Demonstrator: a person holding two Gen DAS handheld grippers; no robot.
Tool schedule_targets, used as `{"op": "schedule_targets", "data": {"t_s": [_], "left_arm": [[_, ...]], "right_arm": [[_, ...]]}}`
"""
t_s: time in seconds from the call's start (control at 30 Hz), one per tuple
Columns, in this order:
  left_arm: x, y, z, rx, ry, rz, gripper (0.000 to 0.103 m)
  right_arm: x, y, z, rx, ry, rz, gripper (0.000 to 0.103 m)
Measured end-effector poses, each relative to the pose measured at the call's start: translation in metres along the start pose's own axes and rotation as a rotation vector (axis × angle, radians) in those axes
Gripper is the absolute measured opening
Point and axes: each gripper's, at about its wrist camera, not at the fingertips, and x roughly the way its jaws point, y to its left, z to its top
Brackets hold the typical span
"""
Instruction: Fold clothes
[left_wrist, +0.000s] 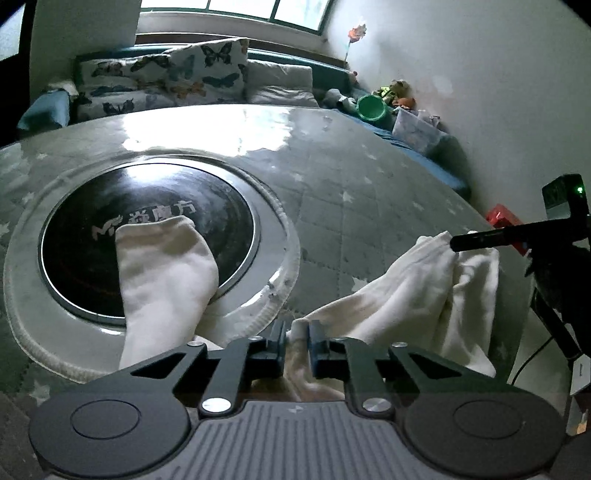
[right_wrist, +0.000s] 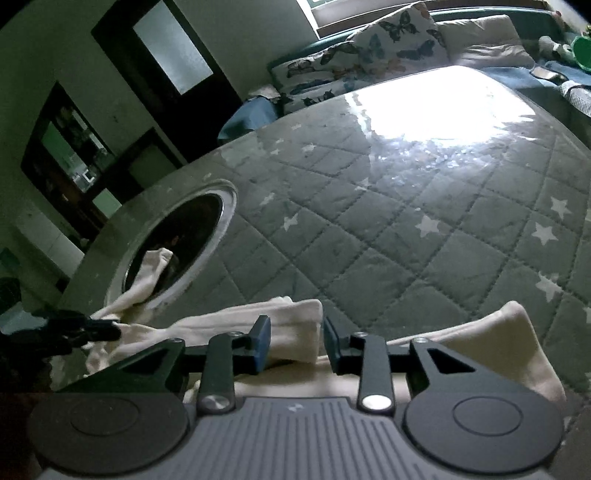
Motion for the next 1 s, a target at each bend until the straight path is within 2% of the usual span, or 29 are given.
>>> {"op": "schedule_targets", "data": {"t_s": [0.07, 0.13, 0.27, 0.43, 0.5, 0.53, 0.57, 0.6, 0.67, 0.83, 1.0], "left_arm": [[0.001, -0.001, 0.0, 0.0, 0.01, 0.007, 0.017], [0.001, -0.002, 0.0, 0.002, 0.015, 0.022, 0.026], [0.001, -0.004, -0.001, 0.005, 0.026, 0.027, 0.052], [0.006, -0.005, -0.002, -0.005, 0.051, 0.029, 0.055], [0.007, -0.004, -0.001, -0.013, 0.046, 0.013, 0.05], [0.006, -0.003, -0.001, -0.016, 0.042, 0.005, 0.043], [0.006, -0.003, 0.0, -0.014, 0.039, 0.002, 0.025], [0.005, -0.002, 0.001, -0.012, 0.037, 0.0, 0.017], [0.003, -0.001, 0.005, 0.003, 0.02, 0.024, 0.011], [-0.002, 0.001, 0.028, 0.028, -0.052, 0.096, 0.009], [0.001, 0.006, 0.066, 0.075, -0.149, 0.174, 0.009]], "right_arm": [[0.002, 0.0, -0.001, 0.001, -0.004, -0.003, 0.031], [0.004, 0.001, -0.002, -0.002, -0.003, -0.002, 0.025], [0.004, 0.01, -0.003, -0.056, -0.006, -0.016, 0.024], [0.002, 0.012, -0.003, -0.06, -0.014, -0.018, 0.023], [0.003, 0.011, -0.003, -0.05, -0.015, -0.019, 0.022], [0.003, 0.011, -0.003, -0.053, -0.014, -0.021, 0.017], [0.003, 0.012, -0.002, -0.06, -0.017, -0.023, 0.013], [0.001, 0.014, -0.001, -0.068, -0.023, -0.027, 0.011], [-0.001, 0.017, 0.005, -0.08, -0.042, -0.028, 0.007], [-0.005, 0.027, 0.025, -0.112, -0.099, -0.029, 0.006], [0.007, 0.04, 0.054, -0.143, -0.149, -0.055, 0.006]]}}
